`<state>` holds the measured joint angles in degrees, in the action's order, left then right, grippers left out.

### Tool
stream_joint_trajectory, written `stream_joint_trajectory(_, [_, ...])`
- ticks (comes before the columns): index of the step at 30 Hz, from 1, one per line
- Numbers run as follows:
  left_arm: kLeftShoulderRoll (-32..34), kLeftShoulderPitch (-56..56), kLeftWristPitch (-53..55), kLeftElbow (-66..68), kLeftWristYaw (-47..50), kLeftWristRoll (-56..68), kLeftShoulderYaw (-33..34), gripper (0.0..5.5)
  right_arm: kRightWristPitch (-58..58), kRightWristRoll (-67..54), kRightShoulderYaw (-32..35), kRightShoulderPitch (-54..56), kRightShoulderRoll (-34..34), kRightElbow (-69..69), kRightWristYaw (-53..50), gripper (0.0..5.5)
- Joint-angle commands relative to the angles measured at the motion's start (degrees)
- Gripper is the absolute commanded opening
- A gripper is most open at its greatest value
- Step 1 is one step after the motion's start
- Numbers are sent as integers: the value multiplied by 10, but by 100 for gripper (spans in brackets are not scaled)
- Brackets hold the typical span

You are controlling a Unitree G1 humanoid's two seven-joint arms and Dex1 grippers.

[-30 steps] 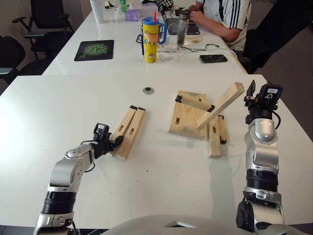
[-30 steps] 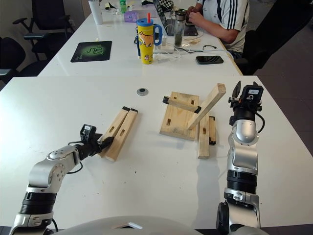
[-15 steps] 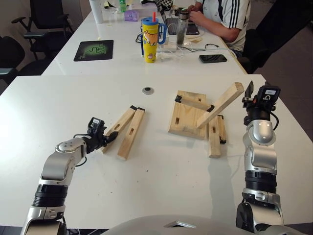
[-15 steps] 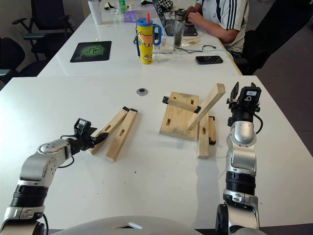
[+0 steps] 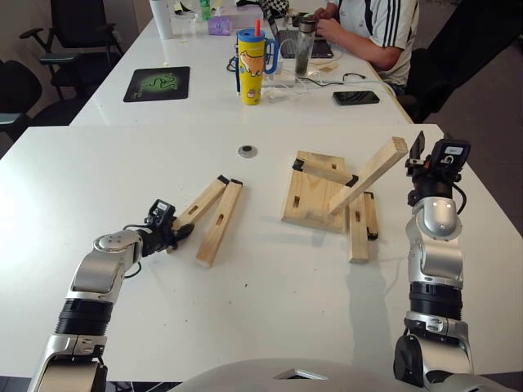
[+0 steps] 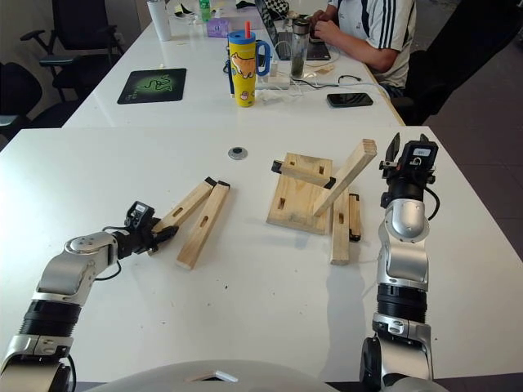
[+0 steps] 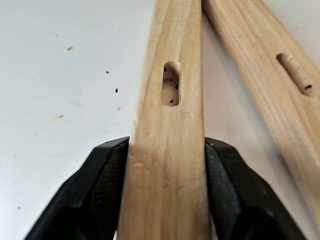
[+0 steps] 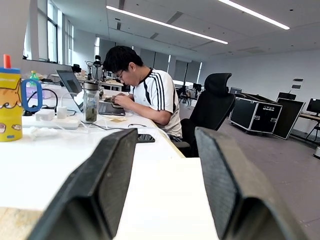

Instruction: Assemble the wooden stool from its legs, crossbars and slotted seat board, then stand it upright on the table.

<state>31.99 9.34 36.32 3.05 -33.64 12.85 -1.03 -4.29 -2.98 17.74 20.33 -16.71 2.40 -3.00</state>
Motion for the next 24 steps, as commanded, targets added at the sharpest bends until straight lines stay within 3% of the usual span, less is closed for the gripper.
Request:
stream_joint_trajectory(1, [21, 24, 3, 2, -9, -6, 10, 208, -3, -11, 4, 98, -52, -7, 26, 218])
stream_joint_trajectory(7, [37, 69, 44, -39, -19, 25, 46, 208, 54, 2, -104, 206, -124, -43, 192, 218])
stream_joint_trajectory(14, [-5, 173, 225, -134, 38, 133, 131, 208, 221, 111, -297, 247, -166, -64, 374, 218])
stream_joint_trajectory(19, [0, 189, 267, -235, 46, 161, 100, 208, 266, 197, -384, 242, -148, -17, 409, 218])
stream_joint_trajectory(24, [11, 195, 289, -256, 42, 181, 101, 208, 282, 289, -413, 238, -151, 37, 391, 218])
